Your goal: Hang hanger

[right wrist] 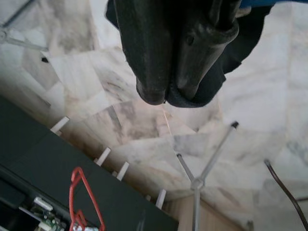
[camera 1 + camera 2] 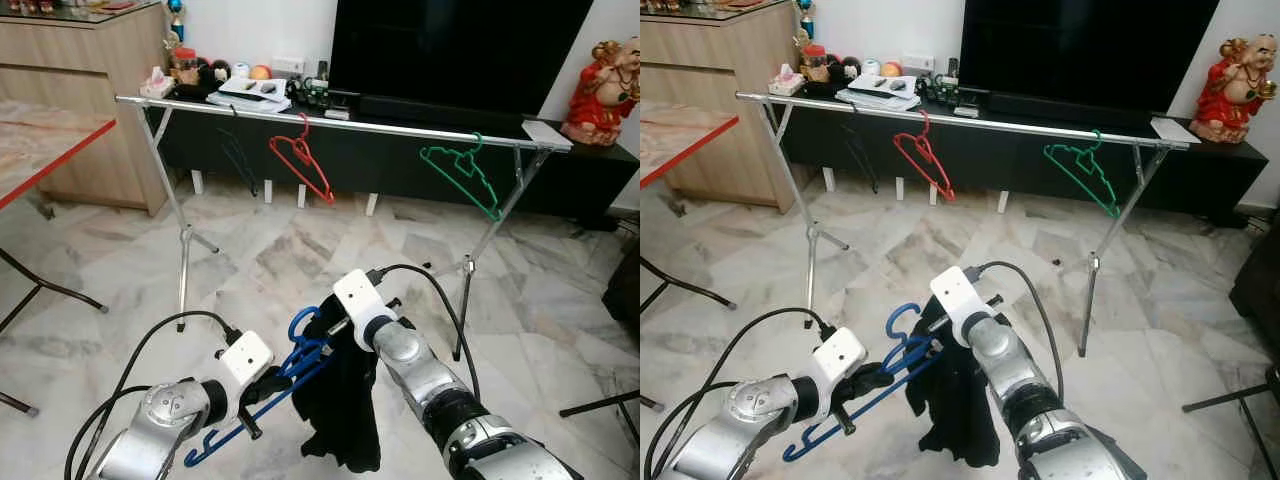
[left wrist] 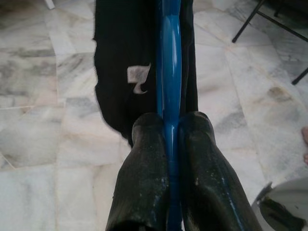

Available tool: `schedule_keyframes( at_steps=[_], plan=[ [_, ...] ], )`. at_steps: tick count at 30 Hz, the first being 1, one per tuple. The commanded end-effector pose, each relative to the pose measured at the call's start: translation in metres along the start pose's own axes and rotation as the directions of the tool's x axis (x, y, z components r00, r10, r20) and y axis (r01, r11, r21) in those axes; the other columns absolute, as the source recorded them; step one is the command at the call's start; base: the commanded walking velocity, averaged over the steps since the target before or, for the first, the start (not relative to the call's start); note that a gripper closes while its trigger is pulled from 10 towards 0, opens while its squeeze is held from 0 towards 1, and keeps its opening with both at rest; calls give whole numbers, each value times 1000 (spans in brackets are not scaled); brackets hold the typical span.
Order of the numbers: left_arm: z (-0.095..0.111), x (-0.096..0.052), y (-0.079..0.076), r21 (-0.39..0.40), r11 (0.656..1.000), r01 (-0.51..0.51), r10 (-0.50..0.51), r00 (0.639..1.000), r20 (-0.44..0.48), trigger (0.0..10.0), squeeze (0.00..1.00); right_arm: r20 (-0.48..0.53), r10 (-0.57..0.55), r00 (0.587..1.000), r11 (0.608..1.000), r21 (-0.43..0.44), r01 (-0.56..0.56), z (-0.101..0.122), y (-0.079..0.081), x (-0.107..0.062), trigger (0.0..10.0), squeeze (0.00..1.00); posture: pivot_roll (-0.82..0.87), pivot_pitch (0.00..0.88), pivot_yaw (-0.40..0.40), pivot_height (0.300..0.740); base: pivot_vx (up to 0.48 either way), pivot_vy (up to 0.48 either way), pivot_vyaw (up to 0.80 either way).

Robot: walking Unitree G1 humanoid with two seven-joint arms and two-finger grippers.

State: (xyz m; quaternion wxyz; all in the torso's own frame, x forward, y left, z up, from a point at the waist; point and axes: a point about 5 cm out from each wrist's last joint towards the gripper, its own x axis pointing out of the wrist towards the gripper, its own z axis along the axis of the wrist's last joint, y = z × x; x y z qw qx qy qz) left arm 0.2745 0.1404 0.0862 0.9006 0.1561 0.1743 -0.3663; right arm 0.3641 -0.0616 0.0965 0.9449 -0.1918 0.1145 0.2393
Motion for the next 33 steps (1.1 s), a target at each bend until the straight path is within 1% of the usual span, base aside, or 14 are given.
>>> schedule_keyframes(
  at_steps=[1,3,5,7,9,14,17,20,23,27,28,30,32,33],
  plan=[
    [3,6,-3,21,1000,7,-7,1000,9,10000,0,52,-3,999,999,52,1,14,-1,2,10000,0,151,0,-130,740,0,0,0],
    [4,9,-6,18,1000,11,-11,1000,15,10000,0,77,20,997,996,86,-27,20,3,2,10000,0,149,0,-129,740,0,0,0],
    [5,10,-7,20,1000,10,-10,1000,19,10000,0,89,28,996,995,97,-37,22,4,3,10000,0,149,0,-129,740,0,0,0],
    [7,14,-5,18,1000,-19,19,999,31,10000,0,106,28,994,994,105,-39,28,5,3,10000,0,149,0,-129,740,0,0,0],
    [8,18,-4,28,998,-54,53,998,31,10000,0,130,34,991,987,151,-53,34,7,3,10000,0,147,0,-130,740,0,0,0],
    [11,25,-7,12,998,-58,58,997,46,10000,0,154,55,987,973,212,-88,41,10,3,10000,0,145,0,-129,740,0,0,0],
    [12,26,-12,6,999,-33,32,998,58,10000,0,161,69,985,974,201,-101,42,11,3,10000,0,144,0,-129,740,0,0,0],
    [16,29,-10,-19,997,-68,70,993,99,10000,0,159,114,981,973,181,-143,41,15,2,10000,0,144,0,-131,740,0,0,0],
    [18,30,-9,-33,997,-76,79,990,113,10000,0,161,139,977,969,182,-168,41,17,1,10000,0,144,0,-132,740,0,0,0],
    [23,33,-9,-61,994,-94,103,983,152,10000,0,176,186,967,953,205,-221,42,24,0,10000,0,143,0,-132,740,0,0,0],
    [26,34,-7,-64,991,-120,129,977,172,10000,0,179,192,965,951,211,-228,43,25,0,10000,0,143,0,-132,740,0,0,0],
    [32,34,-4,-81,983,-163,177,961,211,10000,0,182,189,965,947,226,-228,43,24,-1,10000,0,143,0,-133,740,0,0,0],
    [36,34,-3,-95,979,-178,196,952,237,10000,0,186,166,968,946,247,-210,44,20,-1,10000,0,143,0,-133,740,0,0,0],
    [39,33,-1,-110,975,-191,213,941,263,10000,0,170,101,980,941,305,-149,42,8,-1,10000,0,144,0,-135,740,0,0,0]
  ],
)
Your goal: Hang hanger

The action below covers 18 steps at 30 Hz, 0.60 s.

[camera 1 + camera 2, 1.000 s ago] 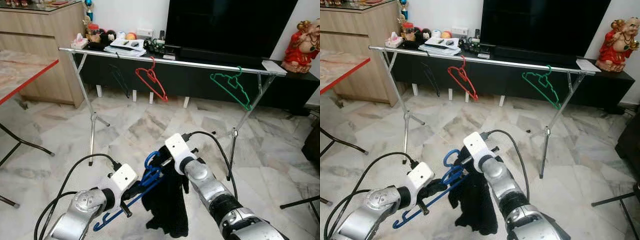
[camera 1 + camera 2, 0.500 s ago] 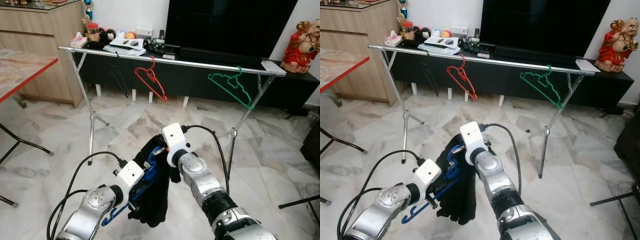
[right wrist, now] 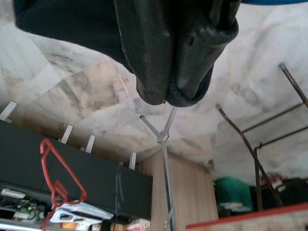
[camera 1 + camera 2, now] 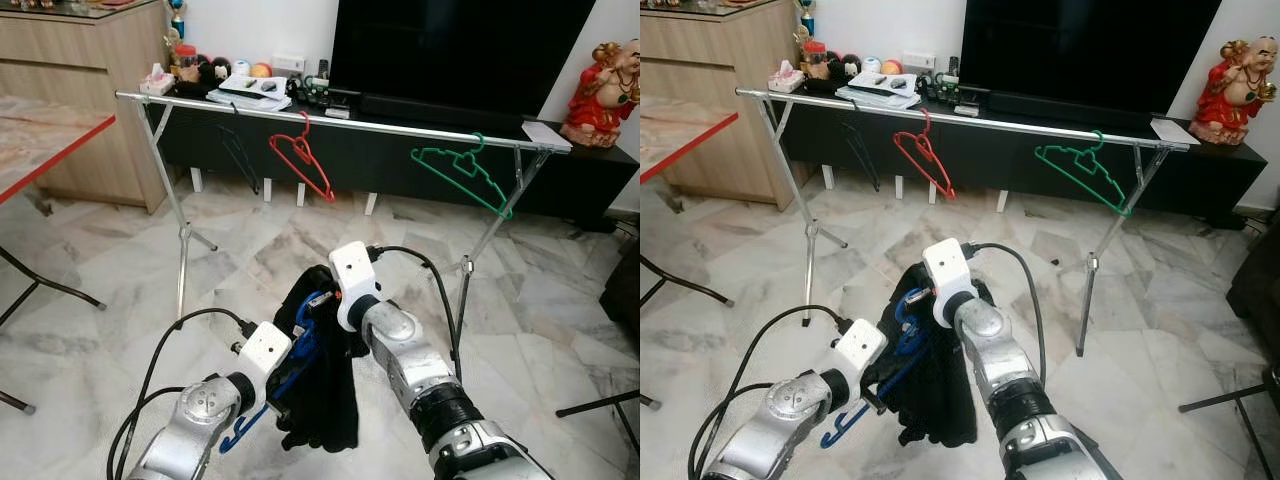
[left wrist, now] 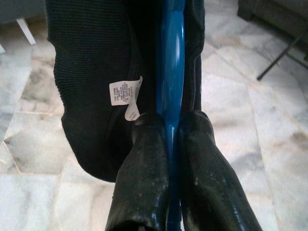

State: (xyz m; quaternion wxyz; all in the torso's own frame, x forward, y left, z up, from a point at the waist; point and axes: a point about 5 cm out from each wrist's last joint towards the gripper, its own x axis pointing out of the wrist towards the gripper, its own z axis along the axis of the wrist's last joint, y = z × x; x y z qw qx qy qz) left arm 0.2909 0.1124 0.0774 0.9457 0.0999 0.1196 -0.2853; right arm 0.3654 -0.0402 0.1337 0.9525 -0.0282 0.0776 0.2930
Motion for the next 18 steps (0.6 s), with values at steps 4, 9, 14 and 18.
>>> schedule_keyframes(
  at_steps=[4,9,14,18],
  plan=[
    [33,6,4,-4,1000,-26,26,986,163,10000,0,-32,-85,996,992,96,88,-4,-14,-3,10000,0,144,0,-136,740,0,0,0],
    [31,7,1,-4,1000,-17,18,986,166,10000,0,-66,-162,985,965,196,172,-11,-29,-8,10000,0,140,0,-136,740,0,0,0],
    [31,8,-2,-9,1000,-3,4,985,173,10000,0,-62,-121,991,951,280,134,-13,-24,-7,10000,0,142,0,-135,740,0,0,0],
    [31,8,-3,-10,1000,8,-6,985,173,10000,0,8,43,999,958,282,-44,-2,-5,-4,10000,0,141,0,-134,740,0,0,0]
  ],
)
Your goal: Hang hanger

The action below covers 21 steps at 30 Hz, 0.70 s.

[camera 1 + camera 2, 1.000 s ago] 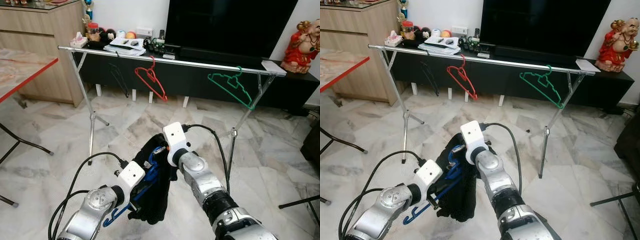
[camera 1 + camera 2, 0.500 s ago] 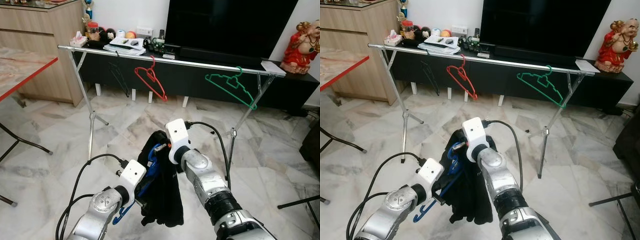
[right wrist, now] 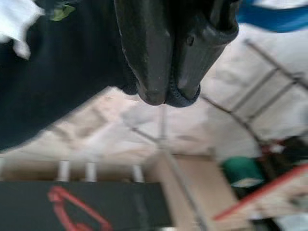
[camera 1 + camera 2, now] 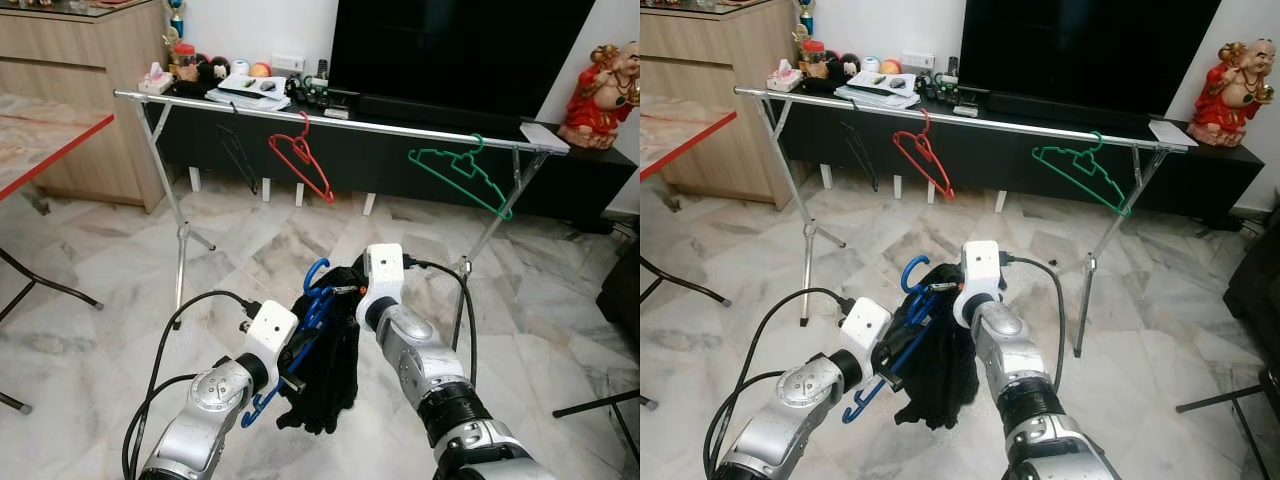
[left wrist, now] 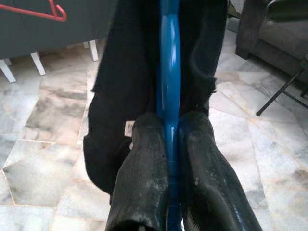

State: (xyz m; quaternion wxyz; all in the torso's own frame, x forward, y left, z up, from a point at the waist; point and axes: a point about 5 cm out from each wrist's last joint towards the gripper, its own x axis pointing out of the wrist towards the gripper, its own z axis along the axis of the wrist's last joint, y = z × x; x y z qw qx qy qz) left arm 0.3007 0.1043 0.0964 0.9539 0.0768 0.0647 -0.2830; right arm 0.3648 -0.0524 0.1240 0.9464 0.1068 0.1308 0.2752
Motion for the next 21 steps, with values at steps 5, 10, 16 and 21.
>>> schedule_keyframes(
  at_steps=[5,10,16,21],
  plan=[
    [9,3,-4,1,1000,20,-20,998,57,10000,0,1,176,984,984,-12,-176,5,20,-2,10000,0,141,0,-136,740,0,0,0],
    [10,4,-3,-6,1000,12,-12,998,62,10000,0,-13,219,976,975,31,-219,0,17,-11,10000,0,139,0,-136,740,0,0,0],
    [10,4,-3,-10,1000,10,-9,998,65,10000,0,-16,289,957,956,66,-287,-3,16,-24,10000,0,129,0,-135,740,0,0,0],
    [9,5,-4,-12,1000,14,-13,998,64,10000,0,-29,339,940,941,26,-338,-5,19,-29,10000,0,134,0,-136,740,0,0,0]
  ],
)
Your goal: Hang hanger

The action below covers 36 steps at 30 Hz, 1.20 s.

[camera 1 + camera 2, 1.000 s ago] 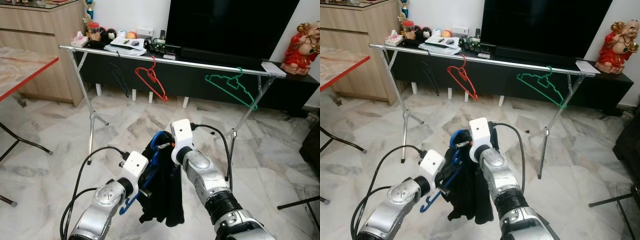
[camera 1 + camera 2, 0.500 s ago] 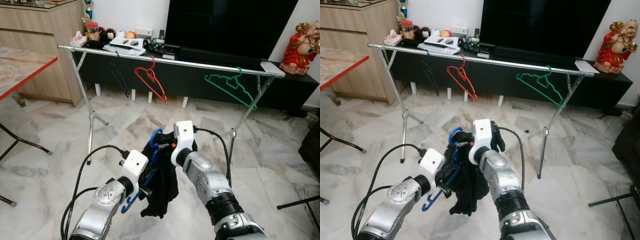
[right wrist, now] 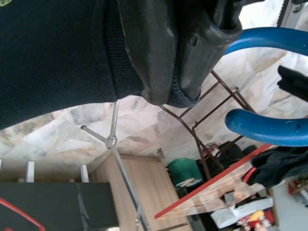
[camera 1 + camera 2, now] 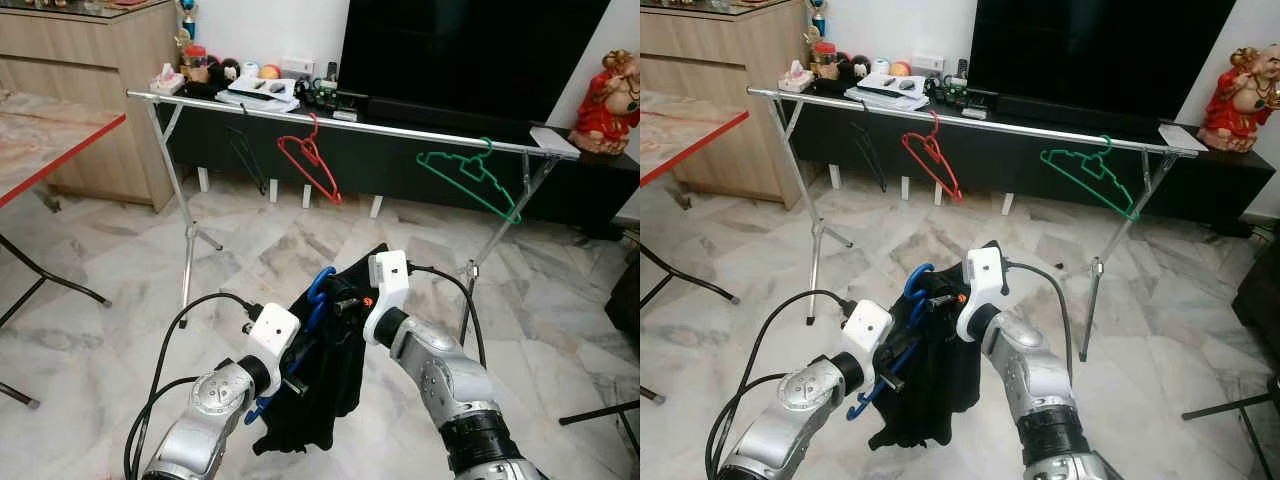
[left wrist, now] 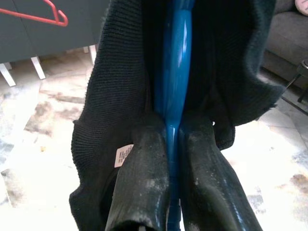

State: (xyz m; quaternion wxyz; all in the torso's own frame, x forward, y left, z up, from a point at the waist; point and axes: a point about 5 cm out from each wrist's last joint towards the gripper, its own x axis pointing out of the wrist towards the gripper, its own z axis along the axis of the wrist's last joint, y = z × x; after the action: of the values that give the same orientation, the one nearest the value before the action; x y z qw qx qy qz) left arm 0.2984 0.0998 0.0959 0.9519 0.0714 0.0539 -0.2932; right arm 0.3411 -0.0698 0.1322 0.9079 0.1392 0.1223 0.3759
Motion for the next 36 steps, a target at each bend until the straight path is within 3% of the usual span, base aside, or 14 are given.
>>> schedule_keyframes(
  at_steps=[1,6,13,20,22,27,36],
  plan=[
    [9,4,1,-10,1000,-6,6,999,39,10000,0,-46,121,992,992,-24,-122,-8,18,4,10000,0,134,0,-136,740,0,0,0],
    [6,0,4,-8,1000,-17,18,999,30,10000,0,-49,36,998,996,-75,-40,0,-8,-10,10000,0,133,0,-134,740,0,0,0],
    [5,1,5,-4,1000,-12,12,1000,27,10000,0,-59,70,996,982,-173,-79,10,-21,-27,10000,0,133,0,-133,740,0,0,0],
    [4,1,4,2,1000,-2,2,1000,21,10000,0,-50,11,999,980,-199,-21,17,-38,-36,10000,0,132,0,-128,740,0,0,0],
    [3,1,3,1,1000,2,-2,1000,18,10000,0,-45,26,999,980,-197,-35,18,-36,-36,10000,0,130,0,-127,740,0,0,0],
    [4,3,-1,-2,1000,27,-27,999,19,10000,0,-36,171,985,967,-186,-175,10,-10,-27,10000,0,133,0,-126,740,0,0,0],
    [4,3,-3,-12,999,33,-33,999,19,10000,0,-38,277,960,940,-199,-279,8,5,-26,10000,0,129,0,-129,740,0,0,0]
  ],
)
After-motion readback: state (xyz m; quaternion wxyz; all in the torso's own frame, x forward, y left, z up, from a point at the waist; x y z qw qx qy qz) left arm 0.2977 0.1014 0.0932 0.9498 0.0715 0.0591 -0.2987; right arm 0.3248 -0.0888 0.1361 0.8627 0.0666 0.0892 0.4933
